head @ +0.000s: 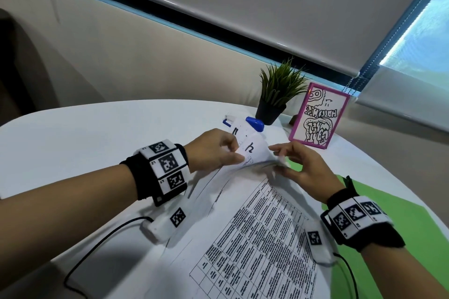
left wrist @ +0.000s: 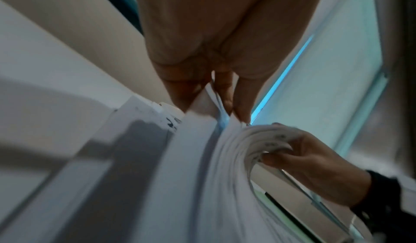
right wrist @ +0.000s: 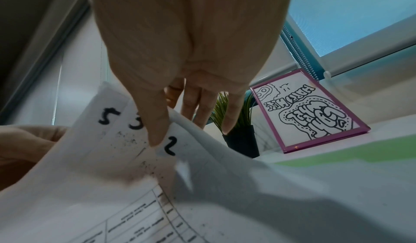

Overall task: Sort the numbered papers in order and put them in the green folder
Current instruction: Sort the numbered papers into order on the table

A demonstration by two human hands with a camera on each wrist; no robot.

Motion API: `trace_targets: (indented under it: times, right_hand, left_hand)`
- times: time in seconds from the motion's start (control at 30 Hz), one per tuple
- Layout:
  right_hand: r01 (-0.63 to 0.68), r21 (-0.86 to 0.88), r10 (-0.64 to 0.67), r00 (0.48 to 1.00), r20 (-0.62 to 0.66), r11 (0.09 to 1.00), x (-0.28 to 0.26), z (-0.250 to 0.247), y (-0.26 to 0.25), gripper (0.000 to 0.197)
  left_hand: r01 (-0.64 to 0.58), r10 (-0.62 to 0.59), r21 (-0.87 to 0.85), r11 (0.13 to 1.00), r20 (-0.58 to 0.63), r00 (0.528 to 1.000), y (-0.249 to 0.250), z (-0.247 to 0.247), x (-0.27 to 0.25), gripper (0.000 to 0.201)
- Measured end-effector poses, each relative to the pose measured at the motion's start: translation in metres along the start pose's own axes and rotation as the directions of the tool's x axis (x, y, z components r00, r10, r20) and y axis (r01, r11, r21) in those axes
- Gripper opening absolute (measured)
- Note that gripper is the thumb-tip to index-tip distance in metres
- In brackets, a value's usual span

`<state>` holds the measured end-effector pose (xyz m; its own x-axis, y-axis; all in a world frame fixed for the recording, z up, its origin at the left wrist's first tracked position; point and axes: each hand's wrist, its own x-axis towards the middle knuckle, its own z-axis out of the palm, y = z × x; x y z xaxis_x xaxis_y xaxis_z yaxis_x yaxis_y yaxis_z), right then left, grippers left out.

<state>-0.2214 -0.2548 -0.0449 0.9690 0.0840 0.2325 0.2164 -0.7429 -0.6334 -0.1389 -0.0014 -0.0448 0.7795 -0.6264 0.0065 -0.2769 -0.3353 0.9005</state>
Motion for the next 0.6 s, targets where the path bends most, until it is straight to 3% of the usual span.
trace_targets:
  times: [0.03, 0.1, 0.2, 0.33, 0.4, 0.47, 0.6]
  right_hand:
    - [-0.035, 0.01, 0.035, 0.999, 0.037, 0.999, 0.001, 0.0, 0.0, 0.034]
    - [-0.057, -0.005, 0.057, 0.995, 0.082, 0.998, 0.003, -0.001, 0.002, 0.052]
    - [-0.024, -0.086, 0.031, 0.996, 0.078, 0.996, 0.006, -0.002, 0.003, 0.046]
    - [-0.002, -0.127, 0.01, 0.998, 0.058, 0.992, 0.009, -0.005, 0.003, 0.016]
    - [-0.003, -0.167, 0.007, 1.0, 0.024, 0.986, 0.012, -0.007, 0.003, 0.009]
    - [0.014, -0.168, -0.013, 1.0, 0.004, 0.986, 0.013, -0.008, 0.002, 0.016]
    - [-0.076, -0.073, 0.082, 0.994, 0.076, 0.994, 0.013, -0.009, -0.008, 0.059]
  left_hand:
    - [-0.017, 0.018, 0.029, 0.999, -0.018, 1.0, 0.002, 0.001, -0.003, 0.03]
    - [-0.017, 0.02, 0.038, 0.999, -0.073, 0.997, 0.006, 0.003, -0.007, 0.058]
    - [0.022, -0.014, 0.087, 0.996, -0.084, 0.996, 0.011, 0.0, -0.013, 0.09]
    - [0.139, -0.132, -0.057, 0.989, 0.113, 0.985, 0.005, 0.0, -0.021, 0.071]
    - [0.098, -0.125, 0.183, 0.978, 0.145, 0.981, 0.002, 0.005, -0.024, 0.061]
    - [0.06, -0.104, 0.326, 0.944, 0.12, 0.987, 0.001, 0.014, -0.025, 0.047]
    - [-0.028, -0.006, 0.28, 0.96, 0.118, 0.993, 0.005, 0.025, -0.023, 0.032]
